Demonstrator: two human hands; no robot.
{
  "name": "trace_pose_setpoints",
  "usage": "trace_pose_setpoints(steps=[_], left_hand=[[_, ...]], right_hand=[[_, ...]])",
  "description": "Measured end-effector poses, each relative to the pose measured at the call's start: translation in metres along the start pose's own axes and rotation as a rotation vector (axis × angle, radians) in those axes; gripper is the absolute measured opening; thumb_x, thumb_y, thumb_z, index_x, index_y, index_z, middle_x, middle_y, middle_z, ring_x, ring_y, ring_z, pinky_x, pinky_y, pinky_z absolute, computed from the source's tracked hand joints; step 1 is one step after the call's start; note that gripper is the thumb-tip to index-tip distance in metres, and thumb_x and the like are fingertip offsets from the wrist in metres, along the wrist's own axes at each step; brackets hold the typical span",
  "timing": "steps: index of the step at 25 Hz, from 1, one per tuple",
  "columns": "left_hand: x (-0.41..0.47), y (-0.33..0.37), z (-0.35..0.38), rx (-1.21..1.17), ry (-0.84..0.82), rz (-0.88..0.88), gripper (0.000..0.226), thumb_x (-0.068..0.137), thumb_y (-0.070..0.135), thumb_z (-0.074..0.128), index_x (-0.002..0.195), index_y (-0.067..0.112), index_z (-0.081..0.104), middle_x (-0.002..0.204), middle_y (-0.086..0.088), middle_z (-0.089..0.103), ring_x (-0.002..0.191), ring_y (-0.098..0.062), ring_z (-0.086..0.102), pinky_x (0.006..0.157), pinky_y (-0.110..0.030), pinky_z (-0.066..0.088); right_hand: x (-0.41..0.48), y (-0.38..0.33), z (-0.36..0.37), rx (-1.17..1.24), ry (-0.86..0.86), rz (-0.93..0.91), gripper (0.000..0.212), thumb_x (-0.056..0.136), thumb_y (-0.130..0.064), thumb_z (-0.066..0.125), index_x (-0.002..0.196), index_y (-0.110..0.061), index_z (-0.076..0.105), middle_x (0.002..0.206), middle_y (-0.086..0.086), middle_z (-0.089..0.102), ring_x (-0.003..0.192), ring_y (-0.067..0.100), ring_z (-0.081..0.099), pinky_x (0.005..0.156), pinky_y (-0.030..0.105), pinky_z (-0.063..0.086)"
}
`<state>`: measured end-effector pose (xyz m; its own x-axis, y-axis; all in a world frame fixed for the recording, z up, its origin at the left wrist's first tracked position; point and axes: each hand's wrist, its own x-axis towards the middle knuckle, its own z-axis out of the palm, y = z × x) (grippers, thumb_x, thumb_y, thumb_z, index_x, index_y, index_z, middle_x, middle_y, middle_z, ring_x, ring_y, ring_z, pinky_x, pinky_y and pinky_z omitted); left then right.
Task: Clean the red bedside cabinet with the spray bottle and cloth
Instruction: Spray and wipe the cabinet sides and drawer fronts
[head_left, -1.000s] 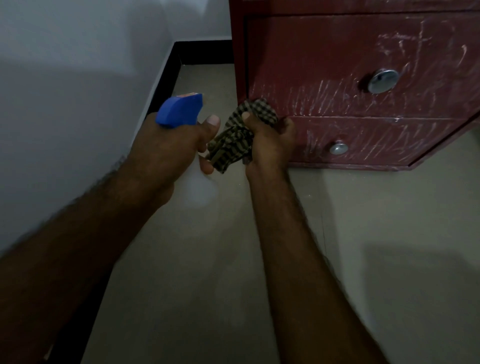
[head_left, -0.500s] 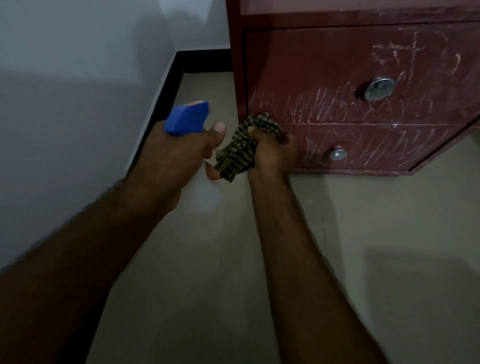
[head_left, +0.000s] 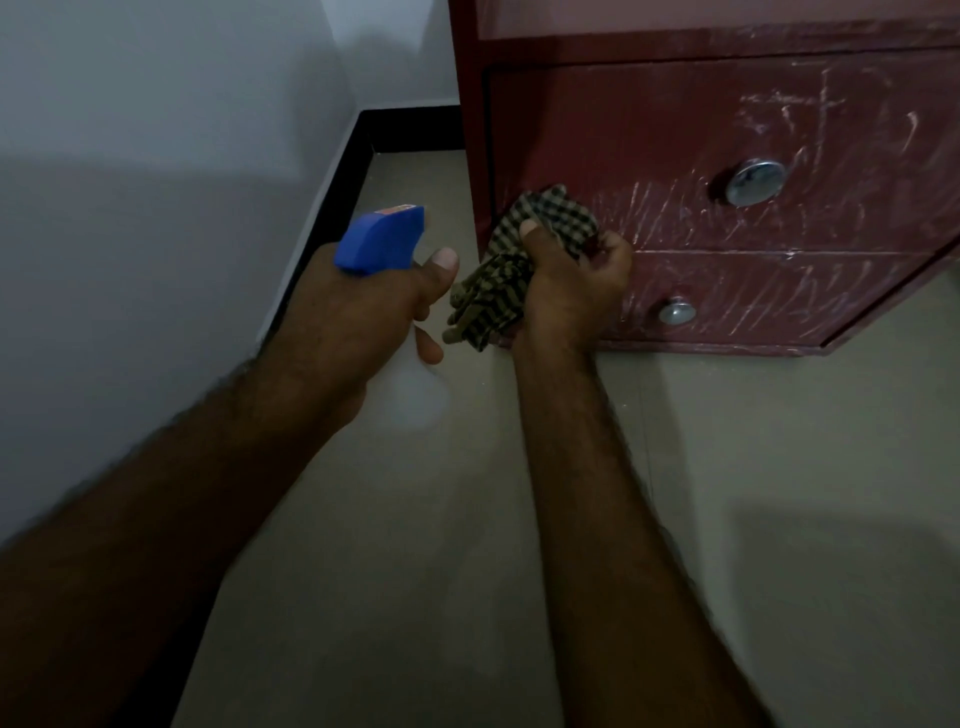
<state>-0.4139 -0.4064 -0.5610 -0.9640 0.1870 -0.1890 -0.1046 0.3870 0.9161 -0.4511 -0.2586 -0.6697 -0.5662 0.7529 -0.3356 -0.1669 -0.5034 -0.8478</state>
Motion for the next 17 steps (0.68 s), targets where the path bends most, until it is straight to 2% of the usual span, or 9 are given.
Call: trace_pose_setpoints(steps=[3,6,8,10,13,17], left_hand=[[-0.003,0.002,0.002,0.015,0.002,0.007,0.02,0.091,0.036,0.069,0.087,0.036,0.049,0.099,-0.012,0.066,0.07,-0.026,0.068,0.091,-0.057,0.055],[-0.002,0.001,0.002,0.02,-0.005,-0.001,0.018,0.09,0.038,0.07,0.095,0.026,0.057,0.099,-0.011,0.067,0.067,-0.023,0.069,0.091,-0.055,0.056],[-0.002,0.001,0.003,0.022,0.0,-0.014,0.021,0.09,0.039,0.07,0.097,0.023,0.058,0.101,-0.011,0.067,0.069,-0.024,0.07,0.09,-0.056,0.056],[-0.001,0.002,0.005,0.013,0.005,-0.013,0.018,0.09,0.038,0.07,0.093,0.03,0.055,0.102,-0.012,0.067,0.074,-0.028,0.071,0.09,-0.058,0.055],[-0.002,0.003,0.007,0.011,0.0,-0.015,0.018,0.09,0.038,0.07,0.091,0.032,0.053,0.102,-0.012,0.067,0.073,-0.028,0.07,0.091,-0.058,0.055],[0.0,0.002,0.009,0.012,-0.002,-0.011,0.017,0.091,0.037,0.07,0.091,0.034,0.053,0.099,-0.01,0.066,0.073,-0.028,0.07,0.089,-0.059,0.056]], right_hand=[[0.001,0.008,-0.005,-0.012,0.064,0.088,0.042,0.073,-0.002,0.09,0.102,-0.014,0.062,0.104,0.007,0.074,0.091,0.026,0.076,0.077,0.052,0.066],[0.003,0.009,-0.009,-0.008,0.073,0.044,0.041,0.074,-0.005,0.09,0.093,-0.024,0.059,0.102,0.003,0.074,0.09,0.023,0.075,0.078,0.048,0.066],[0.006,0.005,-0.01,0.016,0.051,-0.011,0.042,0.074,-0.007,0.091,0.1,-0.022,0.062,0.103,0.003,0.074,0.091,0.021,0.076,0.074,0.041,0.067],[0.007,0.009,-0.012,0.042,0.058,0.046,0.051,0.071,-0.006,0.092,0.111,-0.013,0.062,0.107,0.007,0.075,0.092,0.025,0.076,0.074,0.044,0.067],[0.005,0.014,-0.019,0.079,0.095,0.12,0.05,0.065,-0.005,0.093,0.104,-0.013,0.063,0.105,0.009,0.076,0.092,0.029,0.077,0.079,0.055,0.065],[0.009,0.003,-0.018,0.109,0.059,0.043,0.045,0.074,0.0,0.09,0.108,-0.013,0.062,0.102,0.005,0.075,0.09,0.024,0.076,0.077,0.046,0.066]])
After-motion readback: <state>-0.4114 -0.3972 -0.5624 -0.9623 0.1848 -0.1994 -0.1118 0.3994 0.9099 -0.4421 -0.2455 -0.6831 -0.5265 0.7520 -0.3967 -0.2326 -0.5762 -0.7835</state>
